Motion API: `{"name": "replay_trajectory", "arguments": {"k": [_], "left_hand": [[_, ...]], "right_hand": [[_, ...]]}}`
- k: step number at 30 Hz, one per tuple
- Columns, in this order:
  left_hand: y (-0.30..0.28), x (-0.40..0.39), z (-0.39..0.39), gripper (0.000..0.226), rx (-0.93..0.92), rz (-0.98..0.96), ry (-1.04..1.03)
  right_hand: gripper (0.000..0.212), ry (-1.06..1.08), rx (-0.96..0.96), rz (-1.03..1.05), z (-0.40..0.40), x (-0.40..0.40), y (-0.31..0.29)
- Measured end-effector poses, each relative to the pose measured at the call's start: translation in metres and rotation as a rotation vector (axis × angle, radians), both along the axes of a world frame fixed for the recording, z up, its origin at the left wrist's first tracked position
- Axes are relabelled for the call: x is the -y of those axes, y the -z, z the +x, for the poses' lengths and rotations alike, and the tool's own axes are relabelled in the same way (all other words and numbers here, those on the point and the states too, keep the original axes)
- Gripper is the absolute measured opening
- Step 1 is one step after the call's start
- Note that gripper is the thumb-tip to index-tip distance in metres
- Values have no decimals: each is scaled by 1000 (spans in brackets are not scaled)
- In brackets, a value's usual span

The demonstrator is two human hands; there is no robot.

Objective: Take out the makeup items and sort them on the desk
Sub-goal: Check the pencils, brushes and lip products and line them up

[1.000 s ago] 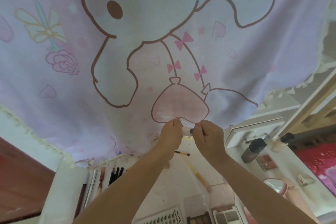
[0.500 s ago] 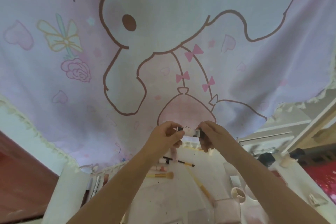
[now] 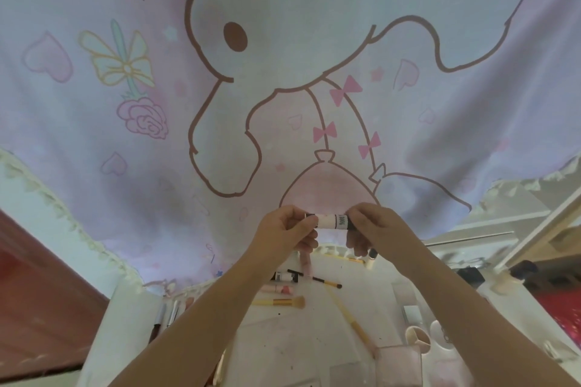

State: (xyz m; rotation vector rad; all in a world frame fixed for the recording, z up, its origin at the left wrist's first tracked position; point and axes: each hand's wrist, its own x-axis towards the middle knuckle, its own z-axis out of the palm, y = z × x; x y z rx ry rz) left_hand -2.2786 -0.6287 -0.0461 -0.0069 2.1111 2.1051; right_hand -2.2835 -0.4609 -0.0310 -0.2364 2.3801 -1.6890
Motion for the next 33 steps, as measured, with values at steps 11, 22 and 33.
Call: {"name": "replay_trajectory", "arguments": {"k": [11, 22, 33], "left_hand": [[-6, 1, -4, 13, -19, 6, 22], [-7, 3, -6, 21, -79, -28, -6], [0, 8, -9, 38, -187, -179, -39]], "right_hand": [[19, 23, 14, -80, -4, 0, -5], [21, 60, -27, -145, -8, -6, 1], [30, 33, -70, -124, -5, -8, 2]]}}
